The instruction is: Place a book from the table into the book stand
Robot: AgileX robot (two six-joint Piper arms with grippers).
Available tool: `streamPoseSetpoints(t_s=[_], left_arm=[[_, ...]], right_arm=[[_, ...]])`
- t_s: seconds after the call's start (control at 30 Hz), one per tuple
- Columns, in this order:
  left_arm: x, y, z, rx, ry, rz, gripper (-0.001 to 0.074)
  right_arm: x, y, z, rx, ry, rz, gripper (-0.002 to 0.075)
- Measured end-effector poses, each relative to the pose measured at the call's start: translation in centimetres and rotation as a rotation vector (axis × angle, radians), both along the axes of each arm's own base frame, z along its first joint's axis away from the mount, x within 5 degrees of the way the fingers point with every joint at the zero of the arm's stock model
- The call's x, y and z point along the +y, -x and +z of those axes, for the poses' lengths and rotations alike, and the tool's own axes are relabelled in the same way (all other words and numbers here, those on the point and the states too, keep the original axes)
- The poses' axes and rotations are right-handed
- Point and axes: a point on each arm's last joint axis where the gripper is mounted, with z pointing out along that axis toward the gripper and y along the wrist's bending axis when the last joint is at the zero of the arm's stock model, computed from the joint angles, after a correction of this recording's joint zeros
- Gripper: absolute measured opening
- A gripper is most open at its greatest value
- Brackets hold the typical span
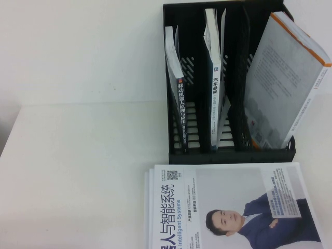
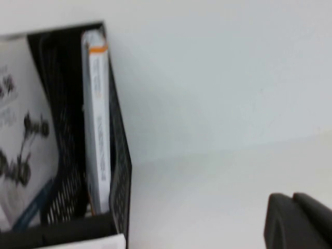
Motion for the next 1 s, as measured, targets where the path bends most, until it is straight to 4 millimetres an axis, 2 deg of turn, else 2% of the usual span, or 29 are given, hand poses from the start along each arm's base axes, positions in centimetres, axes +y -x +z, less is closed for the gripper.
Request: streamPoseSetpoints(t_s=[0.2,0.5,0.6,0.77,1.0], left_arm=[[0.0,0.0,0.0,-0.001,-0.004,0.0,-0.0002],[0.0,0.0,0.0,0.002,-0.008,0.0,-0.0002],[0.0,0.0,0.0,0.003,-0.008,0.0,-0.0002],[0.0,0.0,0.0,0.004,-0.012,0.002,-0.0002],[0.0,0.0,0.0,0.004,-0.012,0.002,-0.0002]], right_arm=[[0.2,-0.2,-1.8,-0.052,-0.133,-0.031,-0.0003],[0.9,-0.4,-2.8,-0.045,0.083,0.056,-0.0003],[0.7,-0.4,-3.5,0.035,0.101,0.03,-0.0003],[0.4,0.0,-5.3,0.235,0.024,-0.023,-0.0003],[0.3,0.1,-5.4,0.258,0.068,-0.04,-0.0003]])
